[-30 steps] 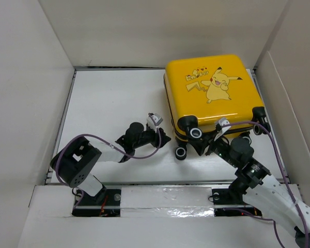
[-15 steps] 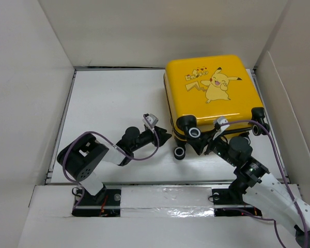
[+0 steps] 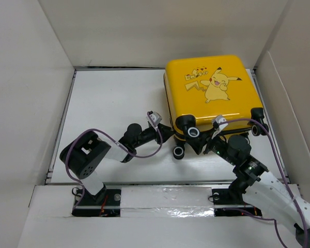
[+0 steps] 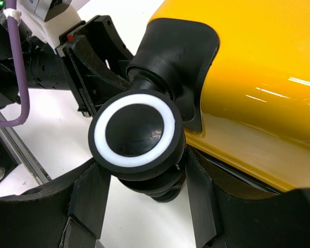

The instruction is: Pack the luggage

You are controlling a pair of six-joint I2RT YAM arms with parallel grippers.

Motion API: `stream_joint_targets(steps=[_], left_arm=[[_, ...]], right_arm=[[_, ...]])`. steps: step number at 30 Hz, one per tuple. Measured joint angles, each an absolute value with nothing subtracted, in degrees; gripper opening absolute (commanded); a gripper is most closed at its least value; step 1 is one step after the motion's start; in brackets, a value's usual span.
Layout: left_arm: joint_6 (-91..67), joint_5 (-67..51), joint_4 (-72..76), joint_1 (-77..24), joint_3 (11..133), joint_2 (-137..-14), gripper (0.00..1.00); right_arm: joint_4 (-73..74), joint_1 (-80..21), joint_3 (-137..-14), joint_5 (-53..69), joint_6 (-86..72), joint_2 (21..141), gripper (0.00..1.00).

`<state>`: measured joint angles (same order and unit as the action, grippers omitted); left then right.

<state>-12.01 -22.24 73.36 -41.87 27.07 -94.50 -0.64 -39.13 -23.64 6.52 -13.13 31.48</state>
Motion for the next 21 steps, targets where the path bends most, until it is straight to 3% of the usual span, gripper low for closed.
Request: stream_joint_targets(steps=[5,10,21], left_arm=[[-10.31,-24.18,73.14,-41.87,27.88,-94.74,0.18],[-9.76,-25.67,73.01,-41.78,28.53,-95.39,0.01],[-7.27,-25.23,72.40,-41.39,29.17,-95.77,0.00]], right_arm=[[-0.43,-39.13,-24.01,6.37,-13.06,31.59,0.00],[0.19,-39.09,-24.38,5.58,-13.04,31.40,0.00],[2.11,-39.07,-24.40,5.13,-12.95,29.67,0.00]])
